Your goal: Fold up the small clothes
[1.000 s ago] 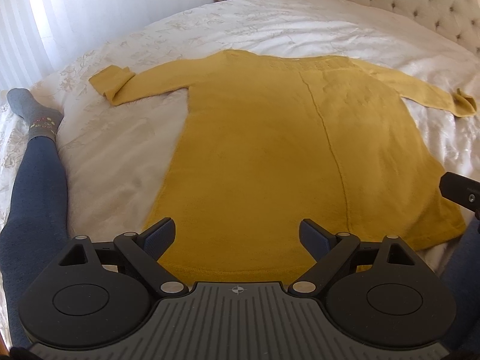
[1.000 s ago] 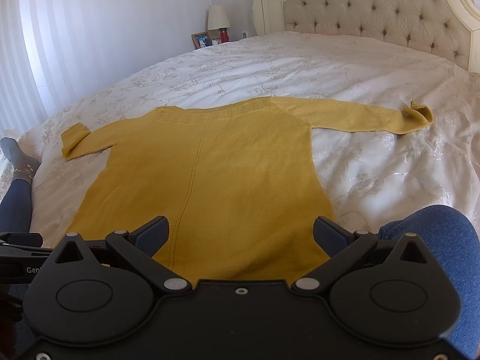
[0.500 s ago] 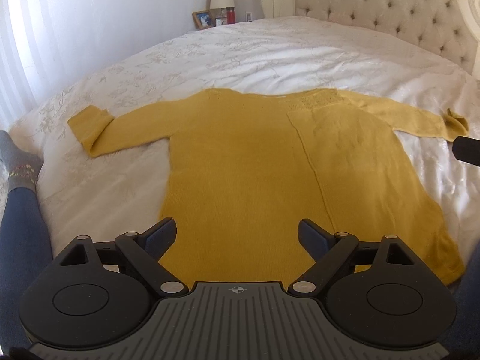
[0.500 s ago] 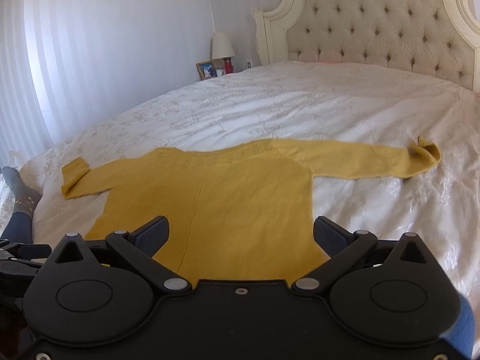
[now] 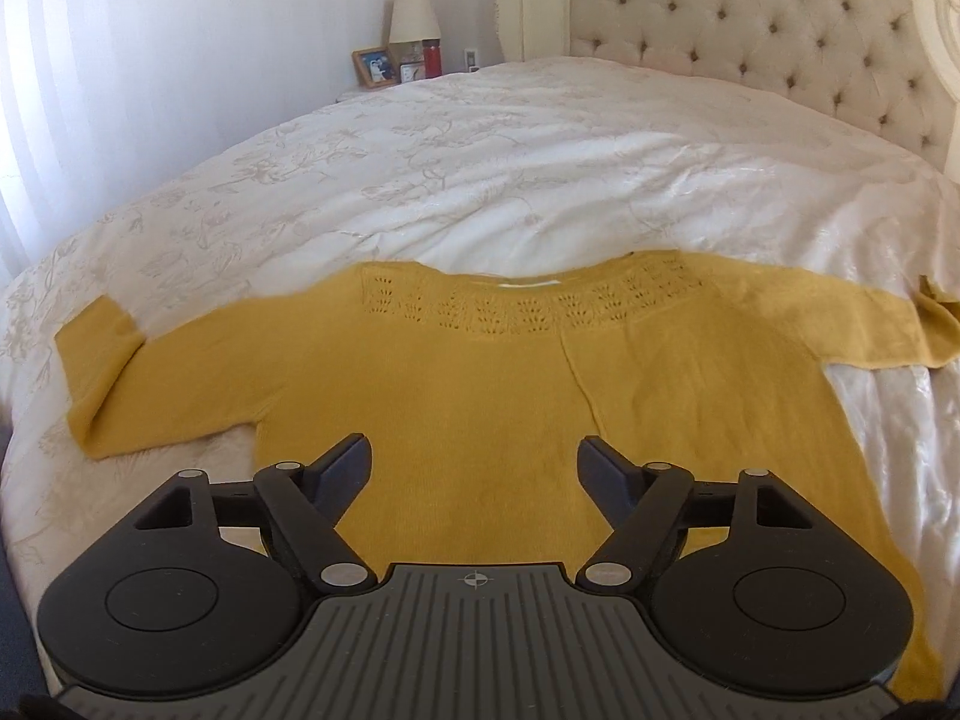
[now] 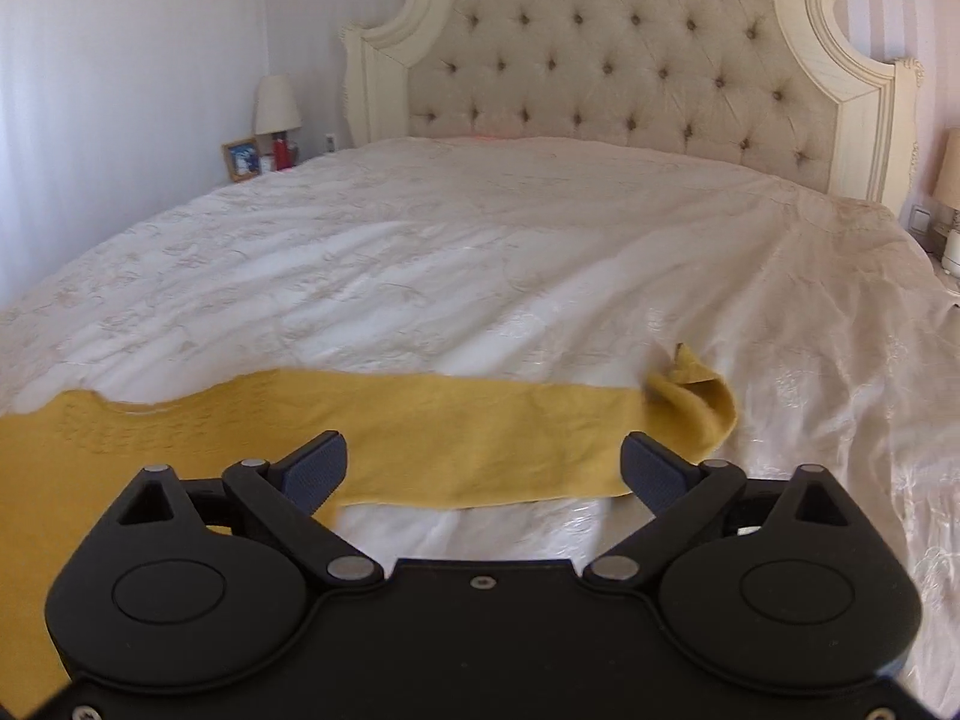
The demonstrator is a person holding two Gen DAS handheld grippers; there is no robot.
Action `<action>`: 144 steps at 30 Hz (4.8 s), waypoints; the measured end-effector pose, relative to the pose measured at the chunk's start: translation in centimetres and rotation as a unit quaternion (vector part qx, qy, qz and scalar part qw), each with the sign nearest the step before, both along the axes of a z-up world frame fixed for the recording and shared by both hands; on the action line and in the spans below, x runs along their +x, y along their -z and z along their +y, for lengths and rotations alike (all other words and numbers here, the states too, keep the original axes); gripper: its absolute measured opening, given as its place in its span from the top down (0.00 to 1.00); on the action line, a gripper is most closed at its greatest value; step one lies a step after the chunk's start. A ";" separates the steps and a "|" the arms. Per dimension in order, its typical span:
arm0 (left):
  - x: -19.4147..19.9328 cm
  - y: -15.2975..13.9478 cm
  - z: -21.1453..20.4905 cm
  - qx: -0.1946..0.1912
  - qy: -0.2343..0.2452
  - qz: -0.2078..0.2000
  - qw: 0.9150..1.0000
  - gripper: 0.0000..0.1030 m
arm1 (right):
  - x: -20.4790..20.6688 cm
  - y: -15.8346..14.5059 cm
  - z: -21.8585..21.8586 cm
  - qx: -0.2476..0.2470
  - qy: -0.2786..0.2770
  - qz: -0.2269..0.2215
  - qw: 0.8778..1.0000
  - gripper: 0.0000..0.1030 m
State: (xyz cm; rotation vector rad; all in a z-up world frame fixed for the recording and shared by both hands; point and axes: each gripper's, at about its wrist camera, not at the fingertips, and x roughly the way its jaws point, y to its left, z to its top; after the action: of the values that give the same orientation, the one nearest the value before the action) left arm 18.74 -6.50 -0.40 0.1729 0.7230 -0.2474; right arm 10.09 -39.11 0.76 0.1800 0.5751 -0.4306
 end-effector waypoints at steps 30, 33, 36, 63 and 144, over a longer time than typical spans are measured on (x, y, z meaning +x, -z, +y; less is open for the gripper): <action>5.1 9.2 -3.3 0.009 0.027 0.024 0.999 0.17 | 12.0 8.5 -20.0 0.057 0.151 0.140 0.977 0.91; 5.1 9.2 -3.4 0.009 0.026 0.024 0.999 0.17 | 10.0 7.6 -21.4 0.076 0.169 0.121 0.975 0.91; 5.1 9.3 -3.5 0.010 0.025 0.024 0.999 0.17 | 7.6 6.4 -22.8 0.085 0.190 0.104 0.973 0.92; 6.1 6.0 5.1 -0.078 0.010 0.037 0.996 0.19 | 13.7 -10.0 0.9 0.229 -0.138 -0.064 0.961 0.92; 16.6 9.1 5.2 -0.009 -0.088 -0.022 0.996 0.33 | 13.4 11.0 8.5 0.126 -0.137 0.057 0.981 0.15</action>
State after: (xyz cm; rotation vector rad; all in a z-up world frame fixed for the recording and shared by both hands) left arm 35.29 -1.31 -9.50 0.0964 0.6881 -0.0824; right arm 23.51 -30.61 -10.20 0.3159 0.7567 -0.0992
